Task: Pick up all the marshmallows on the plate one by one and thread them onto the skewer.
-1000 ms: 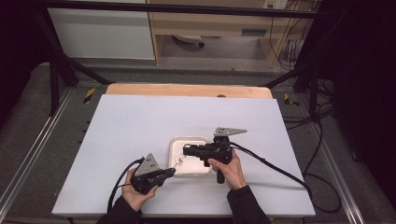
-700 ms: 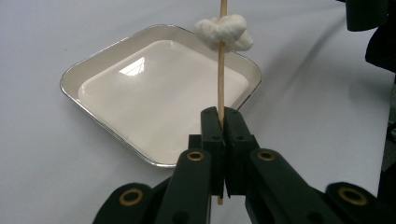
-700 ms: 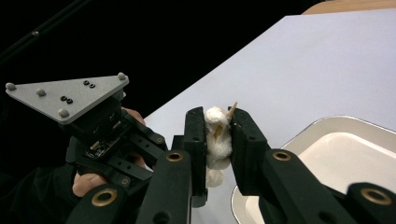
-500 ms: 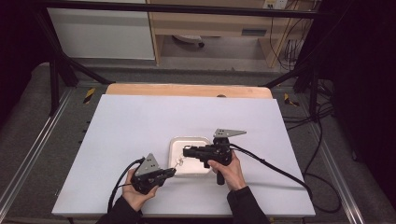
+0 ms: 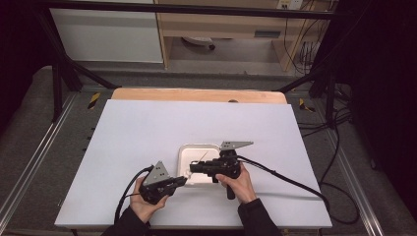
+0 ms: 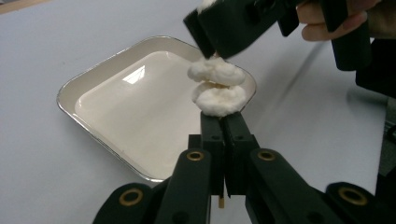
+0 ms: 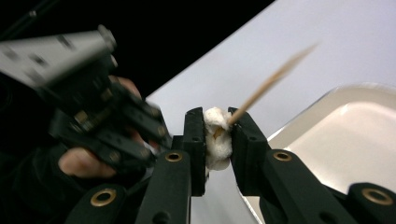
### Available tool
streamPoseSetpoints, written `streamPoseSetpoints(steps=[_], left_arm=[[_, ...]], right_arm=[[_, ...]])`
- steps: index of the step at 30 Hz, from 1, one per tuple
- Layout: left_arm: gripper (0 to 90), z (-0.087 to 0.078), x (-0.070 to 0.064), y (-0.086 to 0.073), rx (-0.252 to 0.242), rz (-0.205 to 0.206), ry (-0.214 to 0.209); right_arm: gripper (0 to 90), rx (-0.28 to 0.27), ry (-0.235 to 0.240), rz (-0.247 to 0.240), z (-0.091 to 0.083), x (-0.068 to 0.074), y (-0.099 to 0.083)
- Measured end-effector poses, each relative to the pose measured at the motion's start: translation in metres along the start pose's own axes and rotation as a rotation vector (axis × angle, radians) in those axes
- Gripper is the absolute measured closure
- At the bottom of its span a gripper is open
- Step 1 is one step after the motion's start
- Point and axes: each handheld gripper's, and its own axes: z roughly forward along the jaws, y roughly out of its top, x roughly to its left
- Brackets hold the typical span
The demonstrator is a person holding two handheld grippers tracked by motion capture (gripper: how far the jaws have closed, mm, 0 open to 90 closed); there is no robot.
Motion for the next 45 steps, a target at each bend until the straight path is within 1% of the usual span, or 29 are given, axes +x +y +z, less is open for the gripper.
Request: streamPoseSetpoints(steps=[1,3,7,10,11,15,17,22,25,27,32,34,37,42,45], left_arm=[[88.6,0.001,0.0,-0.001,0.005,-0.004,0.001],[88.6,0.002,0.003,-0.003,0.007,-0.021,-0.005],[88.6,0.0,0.003,-0.003,0.001,-0.02,-0.005],[88.6,0.0,0.003,-0.003,0.002,-0.021,-0.004],[88.6,0.0,0.003,-0.004,0.003,-0.022,-0.003],[88.5,0.001,0.005,-0.004,0.008,-0.034,0.0],[88.5,0.001,0.006,-0.005,0.007,-0.042,0.002],[88.5,-0.001,0.009,-0.005,0.011,-0.057,0.014],[88.5,-0.001,0.011,-0.005,0.013,-0.069,0.019],[88.4,-0.001,0.011,-0.006,0.015,-0.074,0.021],[88.4,-0.001,0.012,-0.006,0.028,-0.082,0.022],[88.4,-0.001,0.013,-0.006,0.032,-0.085,0.022],[88.3,-0.001,0.013,-0.006,0.036,-0.09,0.022],[88.3,-0.001,0.014,-0.005,0.042,-0.099,0.022],[88.3,-0.002,0.015,-0.004,0.048,-0.099,0.023]], right_arm=[[77.6,-0.005,0.004,-0.003,0.002,-0.001,-0.002],[77.1,-0.007,-0.006,-0.002,0.003,-0.002,-0.002],[75.2,-0.029,-0.02,-0.017,0.0,-0.001,0.0],[73.5,-0.031,-0.034,-0.022,-0.002,0.0,0.002],[70.8,-0.031,-0.041,-0.026,-0.002,0.001,0.002],[54.2,-0.041,-0.076,-0.041,-0.005,0.001,0.004],[45.8,-0.054,-0.102,-0.06,-0.009,0.003,0.007],[25.9,-0.055,-0.209,-0.12,-0.021,0.007,0.011],[18.3,-0.024,-0.286,-0.165,-0.027,0.005,0.009],[13.4,0.005,-0.329,-0.179,-0.032,0.002,0.006],[7.3,0.031,-0.386,-0.186,-0.043,-0.005,-0.002],[5.1,0.049,-0.411,-0.182,-0.05,-0.009,-0.006],[2.8,0.06,-0.445,-0.176,-0.059,-0.013,-0.012],[1.6,0.078,-0.508,-0.176,-0.076,-0.022,-0.024],[1.2,0.091,-0.541,-0.164,-0.086,-0.027,-0.031]])
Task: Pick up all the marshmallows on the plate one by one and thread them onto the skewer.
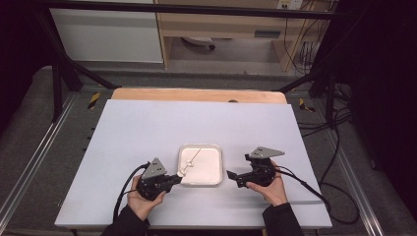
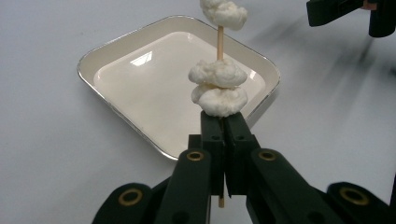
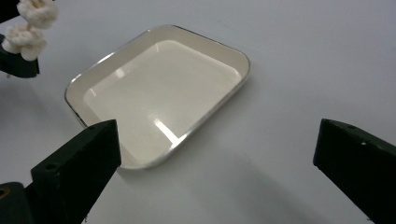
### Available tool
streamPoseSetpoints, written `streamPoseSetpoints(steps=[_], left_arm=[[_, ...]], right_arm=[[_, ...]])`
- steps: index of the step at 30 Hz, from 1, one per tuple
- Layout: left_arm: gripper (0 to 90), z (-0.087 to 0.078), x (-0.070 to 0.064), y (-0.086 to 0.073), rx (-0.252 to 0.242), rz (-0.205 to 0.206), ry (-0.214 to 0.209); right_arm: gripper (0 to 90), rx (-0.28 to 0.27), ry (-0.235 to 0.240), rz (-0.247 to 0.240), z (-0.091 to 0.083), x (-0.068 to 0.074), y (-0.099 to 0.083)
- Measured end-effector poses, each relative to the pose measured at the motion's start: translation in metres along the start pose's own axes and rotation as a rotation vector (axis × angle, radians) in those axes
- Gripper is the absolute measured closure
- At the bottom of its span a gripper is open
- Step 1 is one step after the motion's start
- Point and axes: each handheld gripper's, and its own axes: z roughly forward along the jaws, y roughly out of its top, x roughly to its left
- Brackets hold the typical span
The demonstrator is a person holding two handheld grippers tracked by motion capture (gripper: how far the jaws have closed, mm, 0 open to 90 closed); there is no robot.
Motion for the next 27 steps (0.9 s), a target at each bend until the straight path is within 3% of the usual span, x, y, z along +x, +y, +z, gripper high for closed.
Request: streamPoseSetpoints(steps=[12,27], left_arm=[[88.2,-0.003,0.002,0.009,0.03,-0.007,0.003],[88.2,0.007,0.009,0.032,0.112,-0.024,0.019]], right_arm=[[0.8,0.05,-0.051,-0.036,-0.018,-0.025,-0.032],[0.8,0.05,-0.058,-0.013,-0.031,-0.033,-0.046]])
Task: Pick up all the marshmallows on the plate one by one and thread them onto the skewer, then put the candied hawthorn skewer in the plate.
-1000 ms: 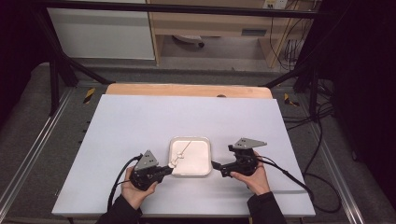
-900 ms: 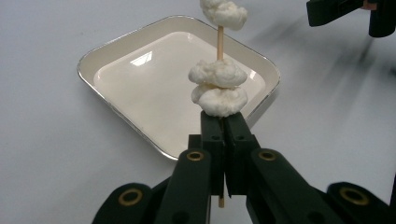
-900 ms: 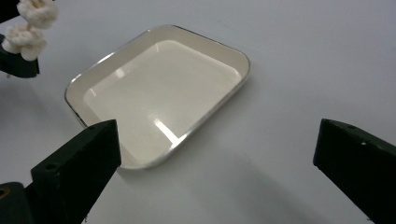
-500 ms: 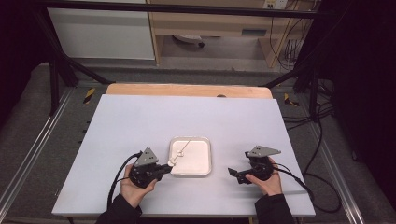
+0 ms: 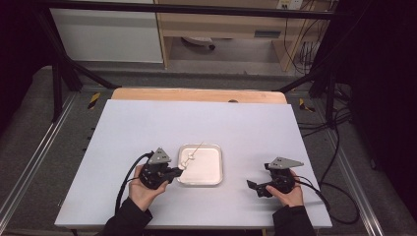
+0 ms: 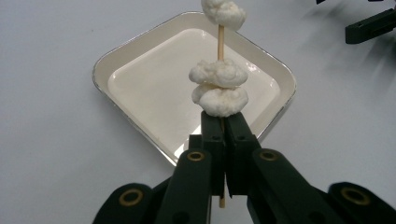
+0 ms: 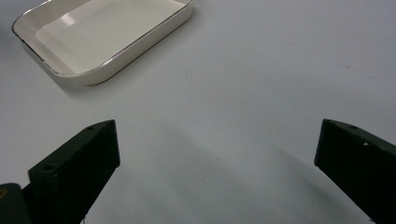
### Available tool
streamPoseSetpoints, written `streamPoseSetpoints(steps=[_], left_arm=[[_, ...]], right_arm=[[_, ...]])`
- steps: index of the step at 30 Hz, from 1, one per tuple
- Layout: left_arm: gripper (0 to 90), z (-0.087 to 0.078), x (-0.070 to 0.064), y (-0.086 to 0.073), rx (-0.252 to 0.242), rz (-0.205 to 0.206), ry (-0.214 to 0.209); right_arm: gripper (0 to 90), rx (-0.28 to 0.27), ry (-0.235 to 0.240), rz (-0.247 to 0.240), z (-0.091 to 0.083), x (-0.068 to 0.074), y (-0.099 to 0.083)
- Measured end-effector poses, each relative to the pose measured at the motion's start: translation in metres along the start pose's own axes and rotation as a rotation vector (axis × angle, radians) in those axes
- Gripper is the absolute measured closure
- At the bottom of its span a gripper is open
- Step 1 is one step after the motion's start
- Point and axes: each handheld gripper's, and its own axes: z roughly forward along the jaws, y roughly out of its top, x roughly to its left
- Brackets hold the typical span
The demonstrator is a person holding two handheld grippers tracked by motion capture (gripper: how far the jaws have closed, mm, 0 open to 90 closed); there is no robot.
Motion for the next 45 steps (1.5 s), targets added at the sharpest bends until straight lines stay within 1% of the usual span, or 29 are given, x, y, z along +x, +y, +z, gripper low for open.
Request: streamPoseSetpoints(steps=[3,7,13,17,18,21,26,32,40,45], left_arm=[[88.1,0.003,-0.001,0.005,0.008,0.004,-0.001],[88.1,0.009,0.0,0.014,0.025,0.001,0.0],[88.1,0.02,0.001,0.024,0.066,0.016,0.024],[88.2,0.028,0.003,0.028,0.079,0.01,0.033],[88.1,0.031,0.004,0.029,0.088,0.014,0.038],[88.1,0.039,0.005,0.031,0.109,0.007,0.053],[88.1,0.051,0.006,0.031,0.139,0.0,0.071],[88.1,0.062,0.005,0.029,0.189,-0.004,0.083],[88.0,0.069,0.0,0.026,0.246,0.001,0.119],[87.9,0.071,-0.002,0.024,0.275,0.001,0.127]], right_arm=[[0.8,0.0,0.006,0.0,-0.001,0.001,0.0],[0.8,0.005,0.002,0.001,-0.001,0.001,-0.001],[0.8,-0.001,-0.001,-0.003,-0.002,0.0,-0.001],[0.8,0.001,0.002,-0.003,-0.002,0.0,-0.001],[0.8,0.0,0.003,-0.004,-0.002,0.0,-0.001],[0.8,-0.001,0.003,0.001,-0.002,-0.001,-0.002],[0.8,-0.003,0.007,0.005,-0.002,-0.001,-0.003],[0.8,0.0,0.011,0.004,-0.001,0.0,-0.003],[0.8,0.002,0.013,0.006,-0.001,0.0,-0.003],[0.8,0.005,0.014,0.007,-0.001,0.0,-0.003]])
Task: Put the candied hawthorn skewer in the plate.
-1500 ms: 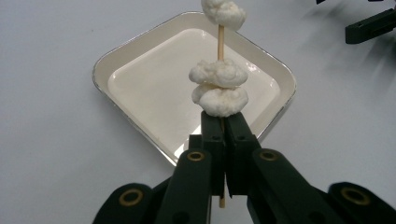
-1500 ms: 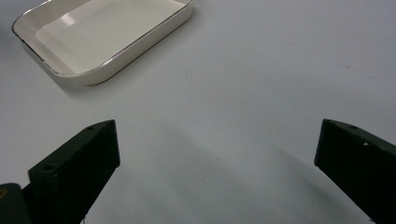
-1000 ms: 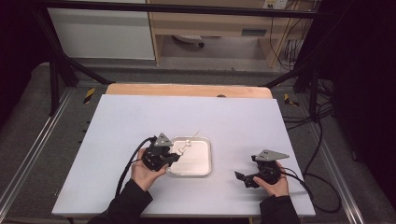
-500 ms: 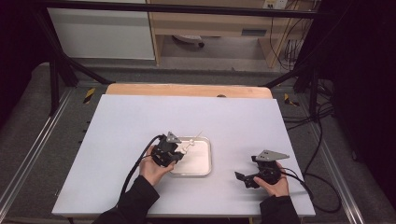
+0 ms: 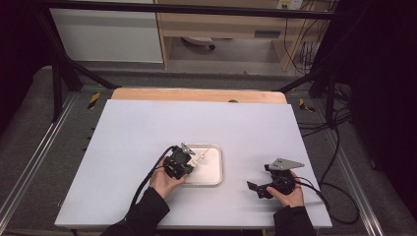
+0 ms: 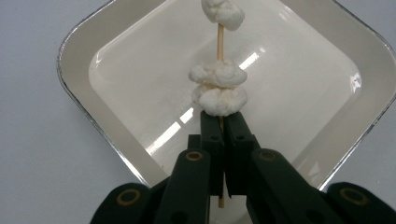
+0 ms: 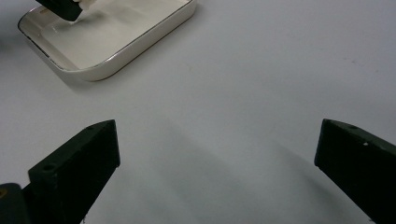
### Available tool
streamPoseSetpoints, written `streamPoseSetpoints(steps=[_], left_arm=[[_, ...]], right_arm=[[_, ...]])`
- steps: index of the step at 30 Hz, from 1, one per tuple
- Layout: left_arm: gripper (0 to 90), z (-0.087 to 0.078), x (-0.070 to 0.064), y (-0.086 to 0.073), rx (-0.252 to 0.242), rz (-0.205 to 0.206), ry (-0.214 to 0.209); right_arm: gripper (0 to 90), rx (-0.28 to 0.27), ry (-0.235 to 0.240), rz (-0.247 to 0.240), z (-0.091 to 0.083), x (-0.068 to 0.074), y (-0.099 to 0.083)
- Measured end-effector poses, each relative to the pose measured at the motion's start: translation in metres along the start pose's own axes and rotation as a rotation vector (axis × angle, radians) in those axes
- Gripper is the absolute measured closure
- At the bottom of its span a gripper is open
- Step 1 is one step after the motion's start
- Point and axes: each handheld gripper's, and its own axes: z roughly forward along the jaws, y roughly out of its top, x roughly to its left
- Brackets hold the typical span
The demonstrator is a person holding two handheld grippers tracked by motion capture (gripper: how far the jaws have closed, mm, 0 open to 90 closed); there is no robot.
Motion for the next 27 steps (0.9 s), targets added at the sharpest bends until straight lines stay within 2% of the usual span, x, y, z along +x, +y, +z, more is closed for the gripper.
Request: streamPoseSetpoints(steps=[14,20,27], left_arm=[[84.0,0.0,-0.002,-0.001,0.01,0.01,-0.007],[73.1,-0.006,-0.001,-0.002,-0.015,0.035,-0.021],[54.2,-0.02,0.003,-0.006,-0.057,0.057,-0.029]], right_arm=[[0.8,-0.001,0.001,0.0,0.0,0.0,0.0],[0.8,-0.005,0.002,-0.001,0.0,0.0,0.0],[0.8,-0.006,-0.001,-0.003,-0.001,0.001,0.0]])
